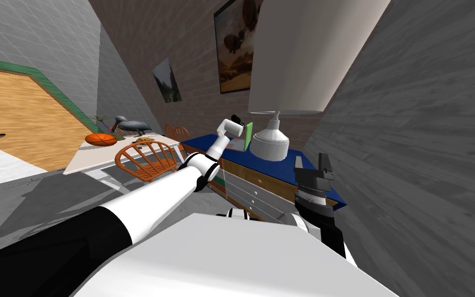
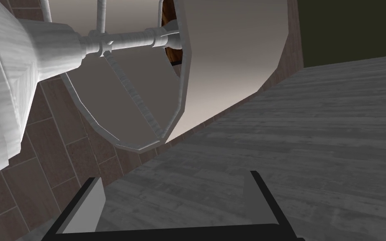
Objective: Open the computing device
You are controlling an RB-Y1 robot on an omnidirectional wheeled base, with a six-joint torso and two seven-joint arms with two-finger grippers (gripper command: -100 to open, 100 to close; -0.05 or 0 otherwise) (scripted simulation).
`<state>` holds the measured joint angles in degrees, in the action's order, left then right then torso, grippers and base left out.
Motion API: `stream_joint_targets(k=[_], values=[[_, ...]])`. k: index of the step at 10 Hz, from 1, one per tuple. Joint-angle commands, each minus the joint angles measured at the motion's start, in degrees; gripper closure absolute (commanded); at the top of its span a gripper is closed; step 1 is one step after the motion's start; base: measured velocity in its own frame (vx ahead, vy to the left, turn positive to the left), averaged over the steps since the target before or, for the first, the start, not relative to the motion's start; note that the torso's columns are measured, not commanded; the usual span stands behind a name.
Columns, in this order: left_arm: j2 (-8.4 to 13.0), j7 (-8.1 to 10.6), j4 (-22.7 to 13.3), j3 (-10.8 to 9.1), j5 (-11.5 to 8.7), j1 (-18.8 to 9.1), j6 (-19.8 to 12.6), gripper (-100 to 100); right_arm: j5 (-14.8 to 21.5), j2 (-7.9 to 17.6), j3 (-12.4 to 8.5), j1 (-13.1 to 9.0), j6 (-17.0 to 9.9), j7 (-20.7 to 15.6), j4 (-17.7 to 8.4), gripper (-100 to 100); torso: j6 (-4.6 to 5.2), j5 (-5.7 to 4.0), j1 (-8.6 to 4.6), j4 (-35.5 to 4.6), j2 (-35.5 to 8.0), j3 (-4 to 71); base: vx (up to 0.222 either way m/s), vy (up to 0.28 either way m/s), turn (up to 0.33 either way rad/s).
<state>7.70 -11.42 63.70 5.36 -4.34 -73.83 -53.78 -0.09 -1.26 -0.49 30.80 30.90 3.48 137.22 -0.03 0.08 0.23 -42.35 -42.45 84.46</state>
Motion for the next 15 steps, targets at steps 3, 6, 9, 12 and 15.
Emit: stream_joint_targets(k=[3, 6, 9, 12, 15], values=[[2.5, 7.31, -5.9, 3.46, -0.5, -1.9, 3.5, 100, 0.0, 0.0, 0.0, 0.0, 0.0, 0.0, 0.0, 0, 0.01, -0.11, -0.37, 0.1, 0.3, 0.2, -0.021, 0.085, -0.093], [3.7, 11.62, -8.6, 5.08, -0.8, -2.8, 5.0, 100, 0.0, 0.0, 0.0, 0.0, 0.0, 0.0, 0.0, 0, 0.01, -0.10, -0.33, 0.1, 0.2, 0.1, -0.017, 0.068, -0.098], [4.8, 16.45, -11.3, 6.71, -1.0, -3.6, 6.6, 100, 0.0, 0.0, 0.0, 0.0, 0.0, 0.0, 0.0, 0, 0.04, -0.04, -0.10, 0.1, 0.2, 0.1, -0.028, 0.094, -0.142], [6.0, 20.95, -14.0, 8.33, -1.3, -4.5, 8.2, 100, 0.0, 0.0, 0.0, 0.0, 0.0, 0.0, 0.0, 0, 0.07, -0.10, -0.27, 0.1, 0.1, 0.1, -0.036, 0.071, -0.094], [7.2, 25.13, -16.6, 9.95, -1.5, -5.3, 9.7, 100, 0.0, 0.0, 0.0, 0.0, 0.0, 0.0, 0.0, 0, 0.07, -0.08, -0.22, 0.1, 0.2, 0.1, -0.026, 0.065, -0.109]])
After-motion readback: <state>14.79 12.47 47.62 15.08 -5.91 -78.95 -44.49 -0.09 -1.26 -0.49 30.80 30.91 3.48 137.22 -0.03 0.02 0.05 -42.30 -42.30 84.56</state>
